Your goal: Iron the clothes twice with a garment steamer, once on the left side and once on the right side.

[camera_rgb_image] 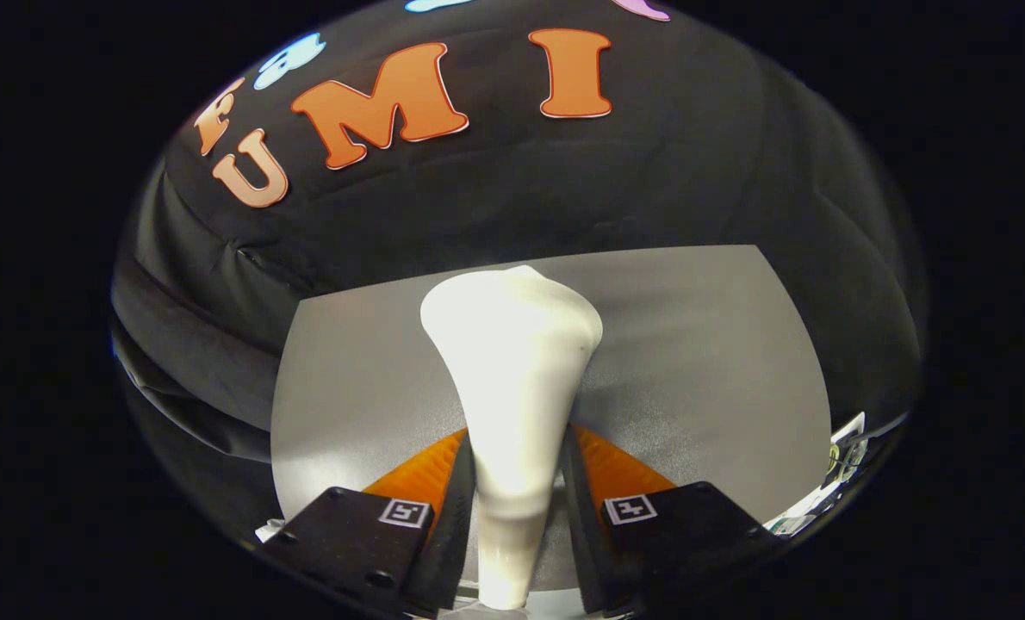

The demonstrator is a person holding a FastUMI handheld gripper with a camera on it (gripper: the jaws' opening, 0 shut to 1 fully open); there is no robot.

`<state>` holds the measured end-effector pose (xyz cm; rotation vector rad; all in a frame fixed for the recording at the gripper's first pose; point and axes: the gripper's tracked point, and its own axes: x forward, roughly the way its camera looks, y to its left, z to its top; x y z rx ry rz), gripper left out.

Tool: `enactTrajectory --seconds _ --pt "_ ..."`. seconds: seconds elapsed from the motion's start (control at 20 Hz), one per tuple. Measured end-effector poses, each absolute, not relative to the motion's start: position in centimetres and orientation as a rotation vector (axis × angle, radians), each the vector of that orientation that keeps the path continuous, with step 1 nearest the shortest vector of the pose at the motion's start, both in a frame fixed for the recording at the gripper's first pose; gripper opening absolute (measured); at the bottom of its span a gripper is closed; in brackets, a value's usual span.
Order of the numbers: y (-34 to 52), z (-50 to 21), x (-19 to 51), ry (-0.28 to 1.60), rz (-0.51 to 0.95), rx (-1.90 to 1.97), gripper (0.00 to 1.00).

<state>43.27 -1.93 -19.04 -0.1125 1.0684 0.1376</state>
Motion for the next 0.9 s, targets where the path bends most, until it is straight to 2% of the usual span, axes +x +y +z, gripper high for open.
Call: enactTrajectory --seconds 0.2,0.45,0.9 --pt "-2.0 -19.0 43.1 1.046 0.115 -0.108 0.57" --pt "-1.9 -19.2 43.2 1.013 0.097 -0.075 0.45" --pt "-2.7 -14.0 41.5 0.870 0.053 -0.018 0.45"
